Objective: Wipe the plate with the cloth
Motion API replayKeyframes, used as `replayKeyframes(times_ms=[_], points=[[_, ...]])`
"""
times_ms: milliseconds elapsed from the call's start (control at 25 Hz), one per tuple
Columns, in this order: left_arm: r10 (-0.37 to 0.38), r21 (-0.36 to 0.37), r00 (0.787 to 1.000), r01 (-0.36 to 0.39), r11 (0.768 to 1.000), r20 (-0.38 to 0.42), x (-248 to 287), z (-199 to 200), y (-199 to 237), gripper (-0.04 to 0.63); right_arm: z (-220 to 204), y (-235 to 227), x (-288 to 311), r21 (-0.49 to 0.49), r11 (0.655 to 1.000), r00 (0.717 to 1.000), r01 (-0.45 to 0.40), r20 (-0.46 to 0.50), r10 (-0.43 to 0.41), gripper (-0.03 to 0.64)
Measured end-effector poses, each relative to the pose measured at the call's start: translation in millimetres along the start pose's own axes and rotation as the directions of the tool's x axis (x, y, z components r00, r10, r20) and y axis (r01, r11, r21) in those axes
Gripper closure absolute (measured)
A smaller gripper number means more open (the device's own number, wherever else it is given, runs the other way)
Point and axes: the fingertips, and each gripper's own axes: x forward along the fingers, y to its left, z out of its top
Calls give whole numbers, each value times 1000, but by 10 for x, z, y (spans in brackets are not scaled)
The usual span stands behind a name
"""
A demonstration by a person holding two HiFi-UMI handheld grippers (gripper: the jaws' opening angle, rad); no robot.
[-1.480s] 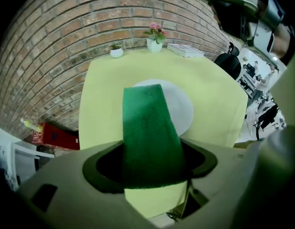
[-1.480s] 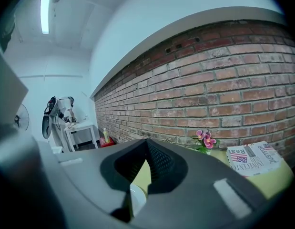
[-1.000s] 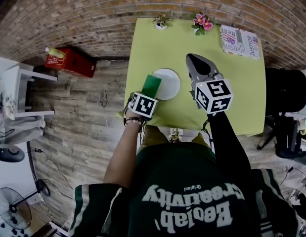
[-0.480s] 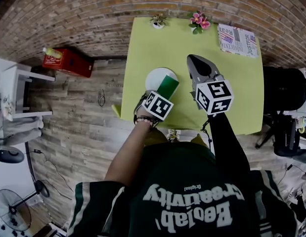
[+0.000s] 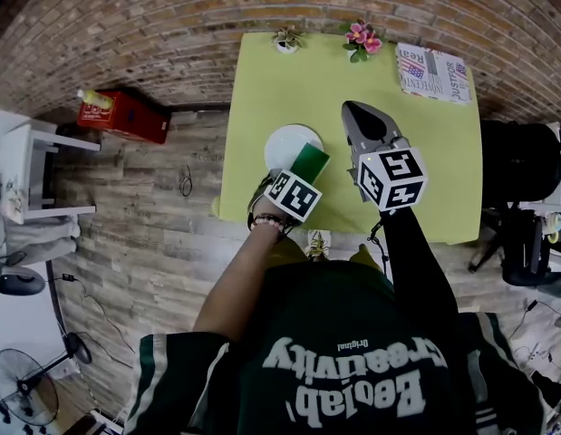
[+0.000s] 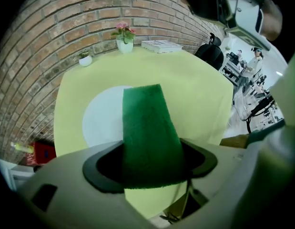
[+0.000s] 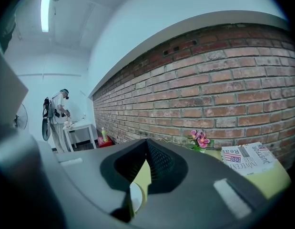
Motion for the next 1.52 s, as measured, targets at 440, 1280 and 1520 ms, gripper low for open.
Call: replayKeyframes(times_ms=[440,1280,1520], points=[[58,-115,998,-59,992,-9,-190,-338,377,245,33,92,27,-5,1000,1000,-24,4,24,603],[28,-127,997,-18,992,74,-367,-299,342,245,-15,172,43,0,1000,1000,-23,0,23,603],[-28,-30,995,31,999,96,-206,25,-2,245,-71,160,-14,-3,1000,1000,-13,-10,13,603]])
